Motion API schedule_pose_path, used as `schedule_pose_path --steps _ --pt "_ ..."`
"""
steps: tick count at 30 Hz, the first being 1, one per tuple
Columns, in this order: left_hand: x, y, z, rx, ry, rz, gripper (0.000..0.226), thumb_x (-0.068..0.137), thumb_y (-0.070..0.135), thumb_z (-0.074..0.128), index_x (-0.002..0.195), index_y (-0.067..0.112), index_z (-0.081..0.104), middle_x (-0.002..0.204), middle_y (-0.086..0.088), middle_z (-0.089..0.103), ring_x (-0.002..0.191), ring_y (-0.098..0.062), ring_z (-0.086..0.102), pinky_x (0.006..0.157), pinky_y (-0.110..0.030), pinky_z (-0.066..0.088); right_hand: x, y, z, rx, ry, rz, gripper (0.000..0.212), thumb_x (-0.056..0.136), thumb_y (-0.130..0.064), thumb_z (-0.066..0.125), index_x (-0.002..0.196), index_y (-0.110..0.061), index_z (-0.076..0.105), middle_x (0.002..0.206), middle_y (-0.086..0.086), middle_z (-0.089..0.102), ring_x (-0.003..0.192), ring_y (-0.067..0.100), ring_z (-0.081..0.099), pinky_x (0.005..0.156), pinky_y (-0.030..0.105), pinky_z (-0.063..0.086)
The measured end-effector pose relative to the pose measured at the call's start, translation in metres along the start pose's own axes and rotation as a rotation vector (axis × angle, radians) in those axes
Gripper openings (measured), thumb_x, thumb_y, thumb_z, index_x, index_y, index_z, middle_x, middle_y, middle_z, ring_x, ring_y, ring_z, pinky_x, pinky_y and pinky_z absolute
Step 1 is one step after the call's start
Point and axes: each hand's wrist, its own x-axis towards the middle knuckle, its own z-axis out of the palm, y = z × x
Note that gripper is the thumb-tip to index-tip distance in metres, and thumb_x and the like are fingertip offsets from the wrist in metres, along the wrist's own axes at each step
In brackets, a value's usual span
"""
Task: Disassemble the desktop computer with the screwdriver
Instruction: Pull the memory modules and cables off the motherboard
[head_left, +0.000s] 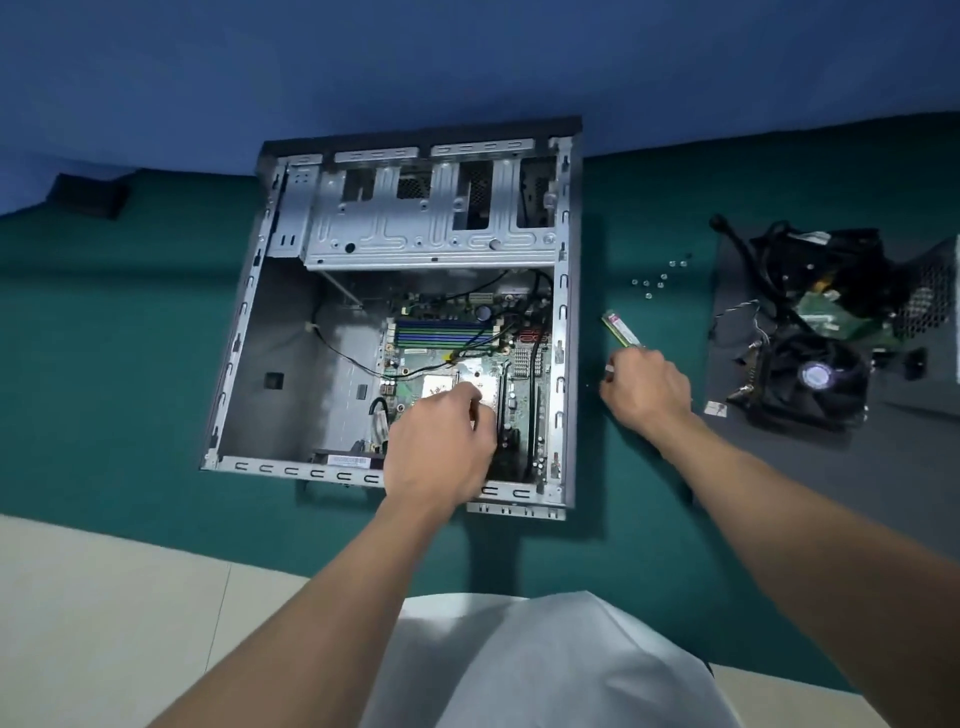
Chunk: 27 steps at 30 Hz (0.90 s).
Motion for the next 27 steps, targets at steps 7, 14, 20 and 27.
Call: schedule_pose_path --steps 7,14,20,27 --pt "0.000 0.002 0.001 -0.017 0.008 -0.028 0.023 0.090 0.028 0.047 0.094 0.017 0.067 0.070 -0.004 0.067 0.060 -0.025 0.058 0.059 -0.034 0.051 0.014 0.000 -0.011 0.045 -0.029 -0.035 0.017 0.082 -0.017 0.057 0.098 -0.016 0.064 0.106 0.015 0.064 0.094 0.038 0.060 0.072 0.036 0.045" --pt "0.000 0.002 0.000 -0.008 0.011 -0.012 0.024 0.091 0.025 0.045 0.088 0.014 0.066 0.062 -0.002 0.063 0.052 -0.019 0.057 0.053 -0.034 0.053 0.059 -0.027 -0.032 0.264 0.041 -0.047 0.025 0.074 0.010 0.042 0.064 -0.012 0.046 0.095 0.022 0.062 0.091 0.041 0.059 0.067 0.035 0.040" --pt "-0.001 0.002 -0.003 -0.001 0.017 -0.017 0.022 0.090 0.026 0.047 0.088 0.015 0.066 0.066 -0.004 0.065 0.053 -0.022 0.057 0.055 -0.035 0.052 0.076 -0.038 -0.027 0.167 0.055 -0.025 0.024 0.072 0.017 0.031 0.072 0.001 0.048 0.104 0.030 0.060 0.093 0.043 0.059 0.070 0.042 0.042" --pt "-0.001 0.000 -0.002 -0.027 0.033 -0.011 0.024 0.091 0.027 0.045 0.089 0.013 0.064 0.065 -0.004 0.064 0.054 -0.023 0.058 0.054 -0.034 0.052 0.040 -0.018 -0.015 -0.038 -0.024 -0.112 0.015 0.073 0.011 0.044 0.076 -0.003 0.050 0.095 0.023 0.060 0.085 0.042 0.060 0.065 0.039 0.045"
